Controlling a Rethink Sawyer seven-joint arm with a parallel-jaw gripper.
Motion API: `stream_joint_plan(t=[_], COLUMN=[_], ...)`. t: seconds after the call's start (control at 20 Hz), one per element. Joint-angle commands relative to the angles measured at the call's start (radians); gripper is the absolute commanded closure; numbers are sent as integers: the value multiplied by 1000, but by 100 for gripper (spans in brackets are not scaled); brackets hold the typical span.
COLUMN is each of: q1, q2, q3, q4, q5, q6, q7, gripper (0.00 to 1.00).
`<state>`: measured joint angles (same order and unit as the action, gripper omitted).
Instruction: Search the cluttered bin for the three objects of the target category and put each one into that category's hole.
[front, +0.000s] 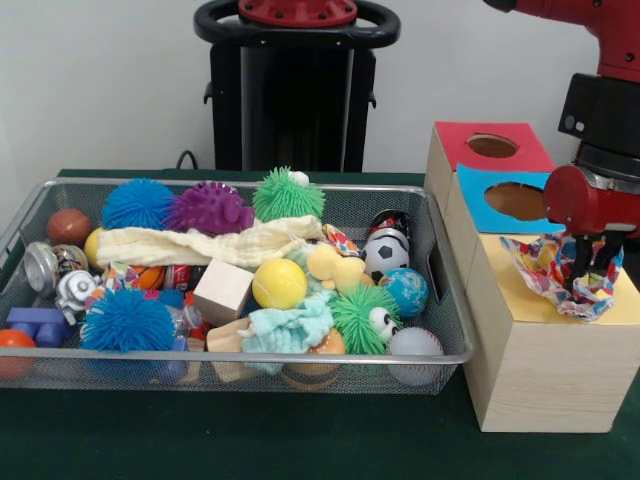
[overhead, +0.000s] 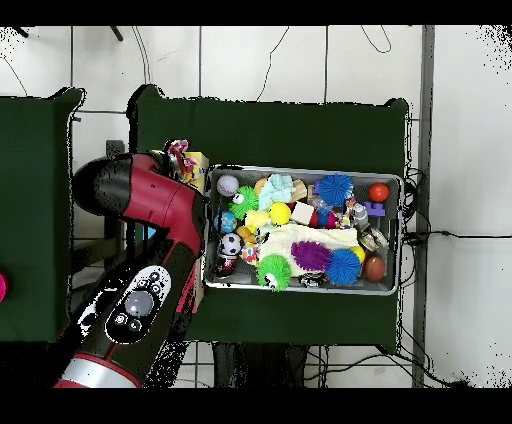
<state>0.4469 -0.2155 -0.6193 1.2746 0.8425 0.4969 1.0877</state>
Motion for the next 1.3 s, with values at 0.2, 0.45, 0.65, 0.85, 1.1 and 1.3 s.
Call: stream_joint_plan(t=[0.2,0.45,0.65,0.85,1.1,1.3], q1=[-34,-37,-40,-46,-55,-60], q2=[52,40,44,50,53,53], q3=[130,136,139,138,146,154], q4=[83,110,121,126,133,144], q5=[-73,-81,-89,-106,-124,-136], q6=[52,51,47,66,76,79], q7=[271,252,239,232,233,236], gripper=[100,100,100,100,100,100])
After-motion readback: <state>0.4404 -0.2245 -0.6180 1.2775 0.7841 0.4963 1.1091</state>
